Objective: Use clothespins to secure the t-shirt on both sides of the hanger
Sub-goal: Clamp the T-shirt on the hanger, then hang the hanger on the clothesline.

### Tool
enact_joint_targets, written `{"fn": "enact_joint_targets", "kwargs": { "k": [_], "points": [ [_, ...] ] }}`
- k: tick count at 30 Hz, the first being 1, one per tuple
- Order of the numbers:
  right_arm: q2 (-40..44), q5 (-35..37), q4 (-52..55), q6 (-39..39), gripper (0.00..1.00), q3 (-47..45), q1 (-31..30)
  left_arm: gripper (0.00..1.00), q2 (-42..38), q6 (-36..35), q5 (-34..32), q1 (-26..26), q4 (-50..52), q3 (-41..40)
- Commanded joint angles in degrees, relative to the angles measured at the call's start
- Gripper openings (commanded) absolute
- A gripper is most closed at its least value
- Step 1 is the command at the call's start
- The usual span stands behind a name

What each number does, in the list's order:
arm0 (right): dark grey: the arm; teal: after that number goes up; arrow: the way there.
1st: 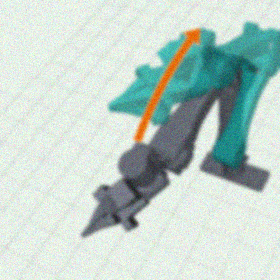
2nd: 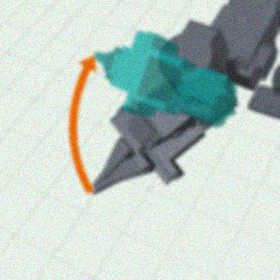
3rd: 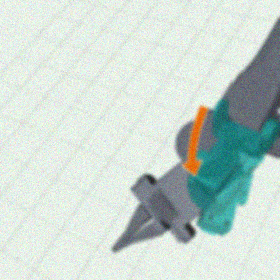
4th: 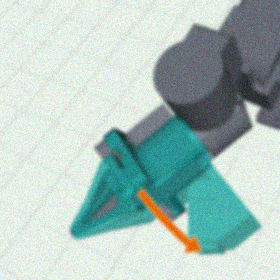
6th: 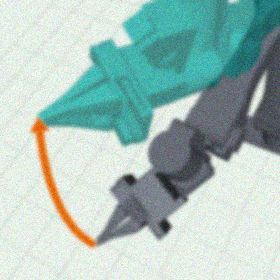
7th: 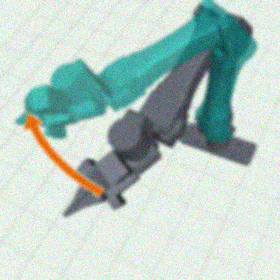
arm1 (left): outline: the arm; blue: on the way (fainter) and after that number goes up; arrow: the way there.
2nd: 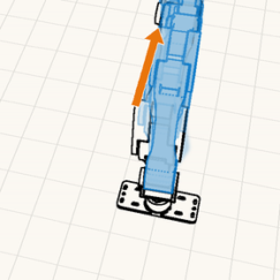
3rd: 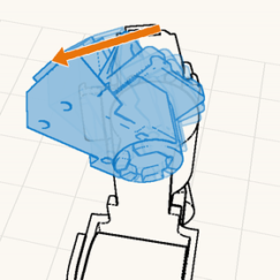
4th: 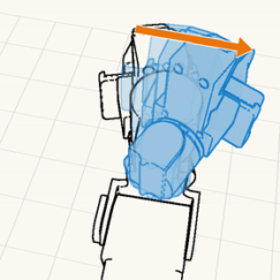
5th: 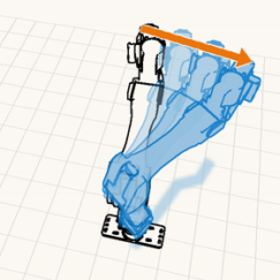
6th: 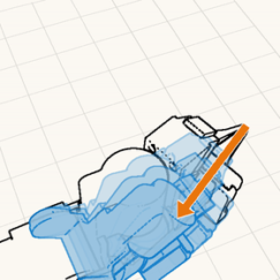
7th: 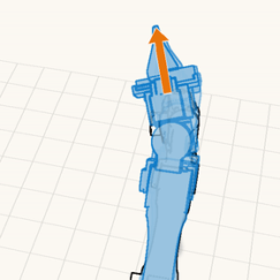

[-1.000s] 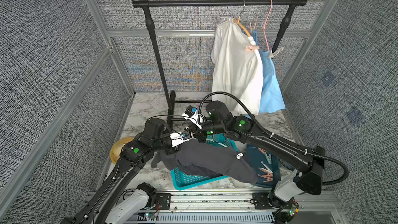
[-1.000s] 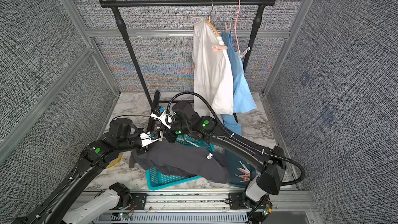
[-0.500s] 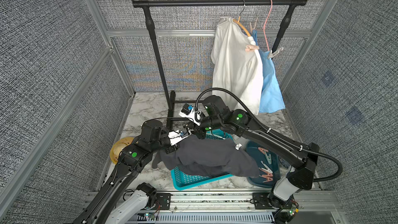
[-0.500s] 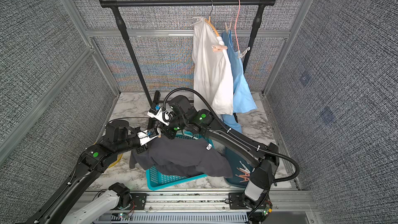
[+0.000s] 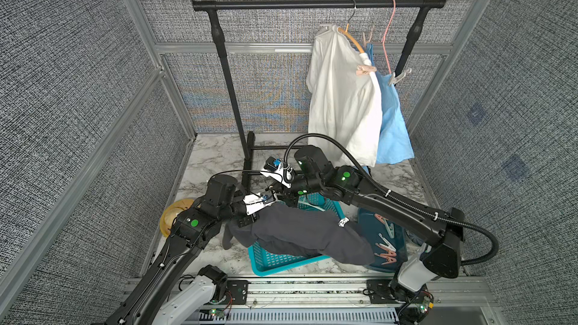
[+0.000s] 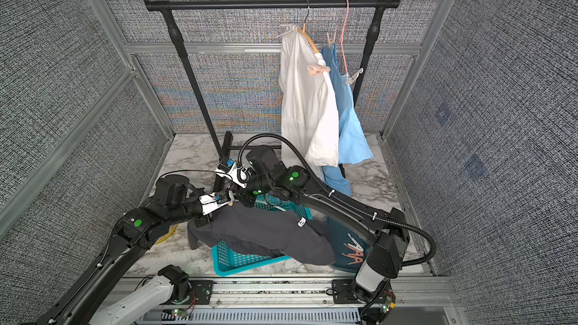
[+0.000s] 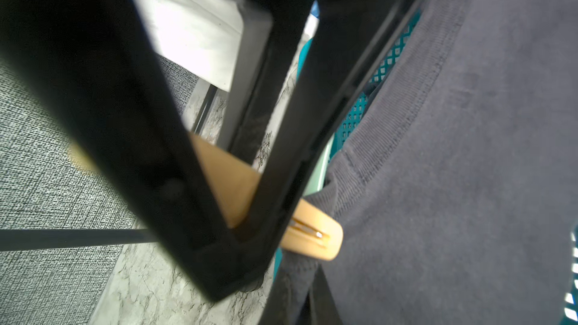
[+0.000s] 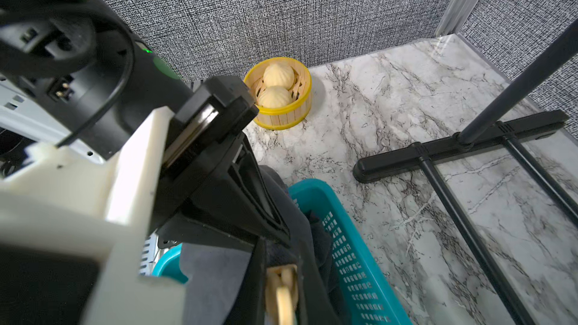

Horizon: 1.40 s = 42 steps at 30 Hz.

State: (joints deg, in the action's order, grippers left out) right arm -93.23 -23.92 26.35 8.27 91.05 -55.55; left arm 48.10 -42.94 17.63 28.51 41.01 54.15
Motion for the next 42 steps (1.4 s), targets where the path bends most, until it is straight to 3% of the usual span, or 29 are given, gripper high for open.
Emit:
{"fn": "enact_joint_targets", "kwargs": {
  "k": [1,5,14,16,22,38,42],
  "points": [
    [0.61,-2.61,5.47,1.08,0.12,0.19,-1.23,0.00,-0.32,8.07,-1.90,-0.22,-16.18,0.09],
    [1.06,-2.53,3.86,-0.08,0.29,2.26,-1.23,0.00,-1.15,7.03,-2.43,-0.21,-16.72,-0.89],
    [1.36,-0.70,1.83,-0.49,0.44,4.01,-1.06,0.00,-1.43,5.07,-3.69,-0.21,-15.17,-1.23],
    [1.60,0.19,1.64,-0.67,0.56,4.16,-0.88,0.00,-1.49,4.73,-3.96,-0.21,-15.02,-1.46],
    [3.05,3.21,1.80,-0.41,0.70,4.58,-0.54,0.00,-1.95,3.84,-4.79,-0.22,-15.52,-2.46],
    [8.18,17.47,3.62,3.11,0.80,4.67,0.35,0.01,-1.86,2.43,-6.46,-0.21,-16.29,-3.34],
    [9.97,23.85,4.79,2.86,0.81,5.65,1.22,0.00,-2.55,2.24,-7.47,-0.21,-16.69,-3.65]
  ]
}}
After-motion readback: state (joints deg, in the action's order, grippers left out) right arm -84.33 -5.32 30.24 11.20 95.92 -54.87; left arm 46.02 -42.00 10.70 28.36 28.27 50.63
